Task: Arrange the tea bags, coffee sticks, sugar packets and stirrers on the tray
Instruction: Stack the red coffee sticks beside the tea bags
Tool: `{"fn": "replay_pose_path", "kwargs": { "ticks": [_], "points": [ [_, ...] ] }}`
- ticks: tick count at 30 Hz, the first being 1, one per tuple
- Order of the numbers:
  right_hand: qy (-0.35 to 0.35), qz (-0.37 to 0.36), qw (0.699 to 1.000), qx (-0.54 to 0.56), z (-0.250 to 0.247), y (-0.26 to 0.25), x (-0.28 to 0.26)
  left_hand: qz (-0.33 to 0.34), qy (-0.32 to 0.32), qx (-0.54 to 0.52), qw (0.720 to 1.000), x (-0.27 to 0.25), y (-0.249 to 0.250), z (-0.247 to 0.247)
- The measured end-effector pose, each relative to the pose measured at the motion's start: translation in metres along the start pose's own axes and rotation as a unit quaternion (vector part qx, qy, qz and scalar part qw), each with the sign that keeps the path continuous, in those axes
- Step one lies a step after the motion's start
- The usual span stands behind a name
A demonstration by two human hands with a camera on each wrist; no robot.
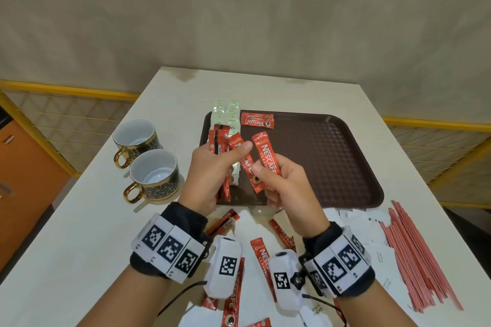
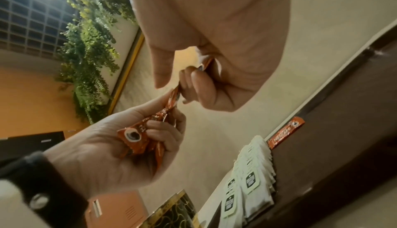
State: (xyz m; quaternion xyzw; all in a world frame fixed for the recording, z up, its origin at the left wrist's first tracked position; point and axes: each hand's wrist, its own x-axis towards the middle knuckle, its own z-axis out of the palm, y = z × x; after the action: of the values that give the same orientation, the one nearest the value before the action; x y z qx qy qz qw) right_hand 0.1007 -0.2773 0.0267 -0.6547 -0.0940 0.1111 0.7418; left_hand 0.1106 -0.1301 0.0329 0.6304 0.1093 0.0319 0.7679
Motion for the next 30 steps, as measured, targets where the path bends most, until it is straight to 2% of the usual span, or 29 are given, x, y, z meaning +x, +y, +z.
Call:
{"fn": "replay_pose_path", "kwargs": {
  "ticks": [8, 13, 17, 19, 23, 25, 27, 30],
  "points": [
    [0.015, -0.024, 0.996, -0.084, -0.011, -0.003, 0.001, -0.026, 0.04, -0.027, 0.999, -0.001, -0.004, 0.001],
    [0.055, -0.004, 0.996, -0.065, -0.02, -0.009, 0.015, -0.053, 0.008, -0.01, 0.998, 0.0, -0.004, -0.011],
    [0.072, -0.03, 0.994, -0.08, -0.022, -0.015, 0.027, -0.089, -0.02, -0.001, 0.996, -0.004, -0.012, -0.014],
    [0.079, -0.029, 0.992, -0.091, -0.024, -0.016, 0.032, -0.108, -0.013, -0.013, 0.994, -0.005, -0.017, -0.013],
    [0.113, -0.016, 0.988, -0.1, -0.031, -0.023, 0.039, -0.099, 0.023, -0.003, 0.995, -0.001, -0.022, -0.014],
    [0.093, -0.053, 0.983, -0.147, -0.033, -0.024, 0.037, -0.097, 0.032, -0.001, 0.995, 0.002, -0.021, -0.014],
    [0.034, -0.09, 0.973, -0.21, -0.035, -0.022, 0.034, -0.09, 0.025, -0.006, 0.996, 0.003, -0.018, -0.013],
    [-0.051, -0.094, 0.949, -0.296, -0.041, -0.02, 0.034, -0.078, 0.013, -0.003, 0.997, 0.004, -0.015, -0.012]
  ]
}}
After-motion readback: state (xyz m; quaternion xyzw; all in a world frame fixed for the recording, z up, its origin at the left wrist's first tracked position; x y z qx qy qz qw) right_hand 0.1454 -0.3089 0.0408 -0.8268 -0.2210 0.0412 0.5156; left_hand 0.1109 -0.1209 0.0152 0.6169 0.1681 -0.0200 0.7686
